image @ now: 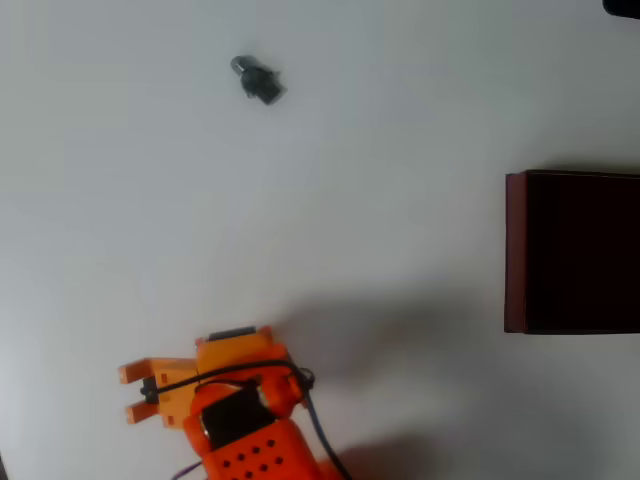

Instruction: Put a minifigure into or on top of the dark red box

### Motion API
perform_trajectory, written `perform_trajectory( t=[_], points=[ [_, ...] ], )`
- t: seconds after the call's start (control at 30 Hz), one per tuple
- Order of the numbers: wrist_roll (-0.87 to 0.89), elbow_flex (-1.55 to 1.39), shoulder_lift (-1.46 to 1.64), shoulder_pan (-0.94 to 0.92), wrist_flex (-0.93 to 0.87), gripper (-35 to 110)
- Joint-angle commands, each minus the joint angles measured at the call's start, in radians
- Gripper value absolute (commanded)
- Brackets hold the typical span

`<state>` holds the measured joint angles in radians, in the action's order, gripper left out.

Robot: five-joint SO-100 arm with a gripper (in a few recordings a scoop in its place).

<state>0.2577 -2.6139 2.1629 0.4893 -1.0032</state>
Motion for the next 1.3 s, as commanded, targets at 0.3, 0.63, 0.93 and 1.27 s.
perform_trajectory(
  t=[0.3,0.63,0.93,1.27],
  points=[
    [0.12,0.043,-0.003,-0.044,-0.026,0],
    [0.048,0.598,-0.38,-0.115,-0.235,0],
    [-0.041,0.779,-0.365,-0.293,-0.291,1],
    [-0.103,0.997,-0.52,-0.284,-0.325,17]
  ],
)
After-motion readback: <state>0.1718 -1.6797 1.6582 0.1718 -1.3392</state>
